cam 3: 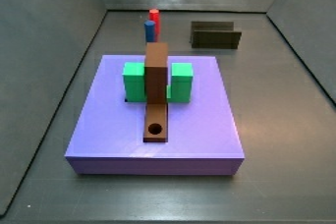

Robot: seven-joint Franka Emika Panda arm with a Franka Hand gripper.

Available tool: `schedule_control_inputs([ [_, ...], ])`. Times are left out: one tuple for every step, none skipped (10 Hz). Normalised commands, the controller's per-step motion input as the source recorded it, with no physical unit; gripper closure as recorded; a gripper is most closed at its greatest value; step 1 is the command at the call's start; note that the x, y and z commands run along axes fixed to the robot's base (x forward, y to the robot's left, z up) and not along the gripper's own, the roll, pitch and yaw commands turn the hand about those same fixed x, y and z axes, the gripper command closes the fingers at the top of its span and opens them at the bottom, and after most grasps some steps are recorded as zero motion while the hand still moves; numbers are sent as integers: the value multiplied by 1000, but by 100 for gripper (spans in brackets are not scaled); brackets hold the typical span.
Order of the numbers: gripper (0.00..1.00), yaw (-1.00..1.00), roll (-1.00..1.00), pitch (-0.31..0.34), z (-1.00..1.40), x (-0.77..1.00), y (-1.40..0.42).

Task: Pick up the blue object. Move up. Move to above the board. Insert the blue object.
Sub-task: Pick up the blue object.

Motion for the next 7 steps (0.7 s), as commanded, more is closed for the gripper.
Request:
schedule_control_inputs([
  [0, 0, 0, -6, -6, 0, 0],
  [0, 0, -9, 0, 0, 0, 0],
  [0, 0, 0, -23, -23, 0, -180],
  [0, 0, -47, -67, -97, 0, -97],
  [0, -3, 0, -11, -20, 0, -11],
  [0, -46, -21, -67, -366, 77, -266],
  [0, -3, 0, -24, -246, 37, -440],
])
